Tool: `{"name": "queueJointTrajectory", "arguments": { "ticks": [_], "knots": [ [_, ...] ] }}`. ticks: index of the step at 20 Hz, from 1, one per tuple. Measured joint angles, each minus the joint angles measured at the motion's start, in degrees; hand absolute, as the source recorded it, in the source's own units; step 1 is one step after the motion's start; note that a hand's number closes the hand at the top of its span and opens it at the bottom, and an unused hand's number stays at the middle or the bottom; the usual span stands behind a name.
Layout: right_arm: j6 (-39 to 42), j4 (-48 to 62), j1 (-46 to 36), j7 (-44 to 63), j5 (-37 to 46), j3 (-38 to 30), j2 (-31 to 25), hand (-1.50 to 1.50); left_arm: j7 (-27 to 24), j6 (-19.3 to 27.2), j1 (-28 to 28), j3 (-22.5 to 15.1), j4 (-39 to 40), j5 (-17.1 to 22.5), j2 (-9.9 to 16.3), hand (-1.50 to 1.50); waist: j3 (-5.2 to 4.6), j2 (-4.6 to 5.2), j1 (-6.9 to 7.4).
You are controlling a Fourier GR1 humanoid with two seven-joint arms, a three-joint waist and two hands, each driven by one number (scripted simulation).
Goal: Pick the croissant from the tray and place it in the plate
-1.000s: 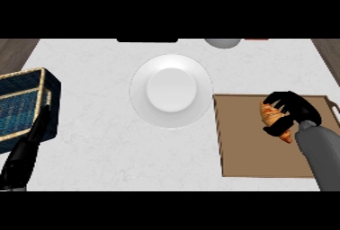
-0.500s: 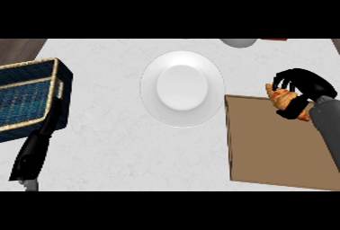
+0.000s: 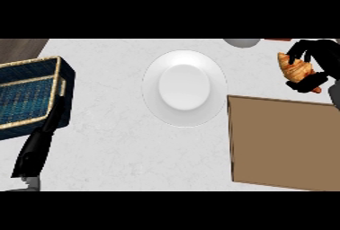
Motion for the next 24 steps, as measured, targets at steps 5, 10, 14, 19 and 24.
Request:
{"name": "queueJointTrajectory", "arguments": {
  "ticks": [5,10,14,19,24],
  "knots": [
    [-2.86,1.97,-4.41,-10.6,-3.86,-4.27,-0.79,1.5,0.44,-0.1,-0.31,0.99,0.78,0.36,0.39,0.0,-0.08,-0.5,-1.13],
    [1.7,4.12,-9.44,-19.31,-6.97,-5.75,1.05,1.5,-0.1,-0.19,0.27,1.74,1.48,0.58,0.53,0.0,-0.21,-1.01,-2.05],
    [5.72,4.04,-12.45,-21.7,-8.08,-5.49,3.64,1.5,0.73,-0.05,1.7,2.16,0.42,0.53,0.4,0.0,-0.29,-1.51,-3.1],
    [8.26,2.27,-15.34,-18.76,-8.3,-4.13,9.35,1.5,0.0,0.1,1.58,2.97,1.34,0.34,0.36,0.0,-0.34,-1.85,-4.09],
    [8.9,0.45,-17.61,-12.23,-8.54,-3.07,16.16,1.5,-1.26,0.22,3.09,3.23,1.38,-0.12,0.07,0.0,-0.38,-2.0,-4.35]
  ]
}}
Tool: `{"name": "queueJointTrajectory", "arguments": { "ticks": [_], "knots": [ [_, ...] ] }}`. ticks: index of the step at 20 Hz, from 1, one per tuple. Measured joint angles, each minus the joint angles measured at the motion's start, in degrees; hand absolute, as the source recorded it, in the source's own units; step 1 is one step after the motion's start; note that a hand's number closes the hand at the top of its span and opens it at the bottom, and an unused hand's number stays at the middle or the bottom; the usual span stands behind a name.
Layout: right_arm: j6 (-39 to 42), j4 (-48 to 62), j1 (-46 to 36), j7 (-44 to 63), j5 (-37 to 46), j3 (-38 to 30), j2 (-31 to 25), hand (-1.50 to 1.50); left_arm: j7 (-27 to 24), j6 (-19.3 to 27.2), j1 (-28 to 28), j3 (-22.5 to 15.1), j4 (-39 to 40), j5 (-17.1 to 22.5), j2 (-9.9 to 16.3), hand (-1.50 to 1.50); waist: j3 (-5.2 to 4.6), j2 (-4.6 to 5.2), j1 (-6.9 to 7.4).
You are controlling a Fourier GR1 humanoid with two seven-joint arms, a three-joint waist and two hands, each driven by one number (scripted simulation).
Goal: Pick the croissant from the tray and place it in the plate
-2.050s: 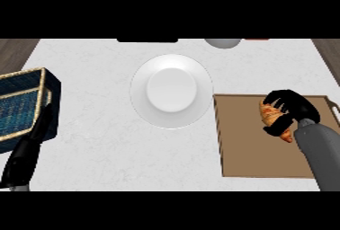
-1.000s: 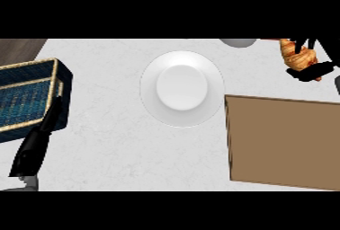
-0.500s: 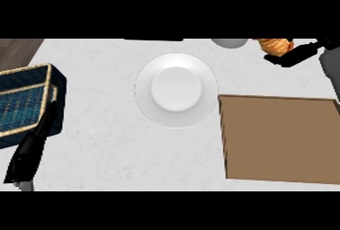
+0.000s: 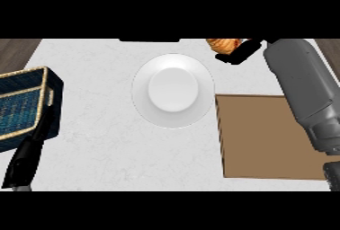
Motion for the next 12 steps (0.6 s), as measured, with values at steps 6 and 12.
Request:
{"name": "queueJointTrajectory", "arguments": {
  "ticks": [6,12],
  "knots": [
    [0.52,-0.29,-1.77,8.07,1.89,2.92,7.26,1.5,0.99,0.06,-0.72,0.24,-0.38,-0.29,-0.33,0.0,0.0,0.02,-0.07],
    [-2.48,3.66,-2.0,11.45,5.31,5.72,13.45,1.5,1.04,-0.14,-1.61,0.29,0.07,-0.73,-0.44,0.0,0.01,0.25,0.27]
  ]
}}
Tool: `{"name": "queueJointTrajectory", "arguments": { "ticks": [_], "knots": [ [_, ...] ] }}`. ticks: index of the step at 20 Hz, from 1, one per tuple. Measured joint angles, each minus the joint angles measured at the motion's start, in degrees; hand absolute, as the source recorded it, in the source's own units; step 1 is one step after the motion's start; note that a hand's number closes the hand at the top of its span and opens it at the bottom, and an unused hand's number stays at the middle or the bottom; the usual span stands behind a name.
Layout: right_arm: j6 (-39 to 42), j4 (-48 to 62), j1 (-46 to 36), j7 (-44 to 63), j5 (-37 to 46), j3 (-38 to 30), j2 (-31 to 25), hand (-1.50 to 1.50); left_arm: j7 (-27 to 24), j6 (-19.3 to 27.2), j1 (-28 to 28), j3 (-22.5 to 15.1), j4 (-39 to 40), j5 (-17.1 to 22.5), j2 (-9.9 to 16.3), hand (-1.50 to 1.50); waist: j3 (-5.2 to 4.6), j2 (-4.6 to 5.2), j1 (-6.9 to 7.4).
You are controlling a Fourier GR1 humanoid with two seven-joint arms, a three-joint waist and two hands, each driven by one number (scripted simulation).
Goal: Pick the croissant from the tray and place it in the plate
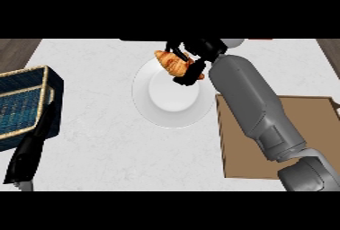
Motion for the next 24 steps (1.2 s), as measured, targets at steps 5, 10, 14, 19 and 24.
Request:
{"name": "queueJointTrajectory", "arguments": {
  "ticks": [5,10,14,19,24],
  "knots": [
    [-1.1,4.42,0.03,0.59,-0.69,2.45,2.76,1.5,0.44,-0.58,0.47,-0.52,-1.46,-0.13,-0.37,0.0,0.0,0.16,0.9],
    [-3.45,9.61,0.06,5.36,-5.31,1.51,3.74,-1.5,0.76,-1.45,-0.75,-0.59,-1.23,0.09,-0.14,0.0,0.01,0.53,2.14],
    [-5.4,12.38,-0.34,6.21,-8.35,2.38,4.01,-1.5,-0.71,-1.08,-1.15,-1.25,0.28,-0.76,-0.83,0.0,0.01,0.7,2.69],
    [-7.89,12.19,0.07,2.94,-14.2,-0.9,4.12,-1.5,0.58,-1.14,-2.1,-1.16,-0.09,-0.86,-0.87,0.0,0.05,0.74,2.59],
    [-10.01,11.7,-0.69,2.72,-19.97,-7.49,2.96,-1.5,0.12,-0.8,-1.28,-0.7,0.13,-0.83,-1.12,0.0,0.05,0.61,1.58]
  ]
}}
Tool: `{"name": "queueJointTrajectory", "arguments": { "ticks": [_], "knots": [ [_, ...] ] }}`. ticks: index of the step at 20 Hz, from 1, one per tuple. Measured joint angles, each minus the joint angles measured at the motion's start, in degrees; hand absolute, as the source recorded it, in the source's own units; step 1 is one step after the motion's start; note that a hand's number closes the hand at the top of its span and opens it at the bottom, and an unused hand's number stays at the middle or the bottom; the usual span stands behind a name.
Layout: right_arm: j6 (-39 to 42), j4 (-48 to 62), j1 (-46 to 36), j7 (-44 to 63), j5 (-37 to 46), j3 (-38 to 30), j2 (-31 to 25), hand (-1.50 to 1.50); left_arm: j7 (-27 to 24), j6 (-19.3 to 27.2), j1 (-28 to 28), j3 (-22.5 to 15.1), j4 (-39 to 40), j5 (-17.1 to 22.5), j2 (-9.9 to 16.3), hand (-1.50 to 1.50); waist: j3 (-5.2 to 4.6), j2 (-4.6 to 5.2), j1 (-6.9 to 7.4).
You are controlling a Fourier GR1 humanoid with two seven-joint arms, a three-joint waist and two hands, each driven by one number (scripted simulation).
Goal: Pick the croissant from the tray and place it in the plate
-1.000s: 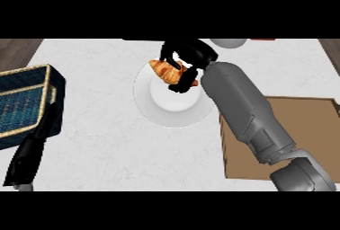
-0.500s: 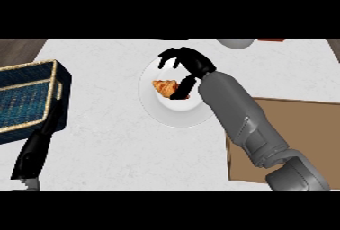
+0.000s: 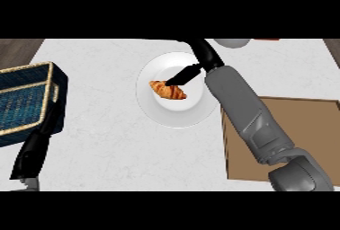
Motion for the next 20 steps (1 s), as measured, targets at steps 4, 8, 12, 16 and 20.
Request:
{"name": "queueJointTrajectory", "arguments": {
  "ticks": [4,8,12,16,20],
  "knots": [
    [1.78,0.99,-0.44,0.13,-4.15,-4.77,-3.57,-1.5,-0.34,0.15,0.01,0.12,0.19,-0.15,-0.09,0.0,0.01,0.12,-0.13],
    [7.79,1.76,1.14,-3.26,-8.6,-9.43,-8.85,-1.5,-0.89,-0.16,0.02,0.34,0.08,0.1,0.05,0.0,0.04,0.4,0.12],
    [13.51,2.74,3.12,-7.22,-10.78,-11.96,-14.3,-1.5,-0.44,-0.63,-0.22,0.43,-0.82,0.38,0.26,0.0,0.1,0.71,0.59],
    [17.97,3.32,5.34,-12.29,-10.77,-12.42,-18.91,-1.5,-0.11,-1.05,-0.62,0.64,-1.04,0.6,0.58,0.0,0.14,1.0,1.17],
    [21.4,4.22,6.43,-15.47,-10.47,-12.6,-22.65,-1.5,0.03,-1.58,-1.34,0.47,-1.13,0.74,0.7,0.0,0.17,1.21,1.64]
  ]
}}
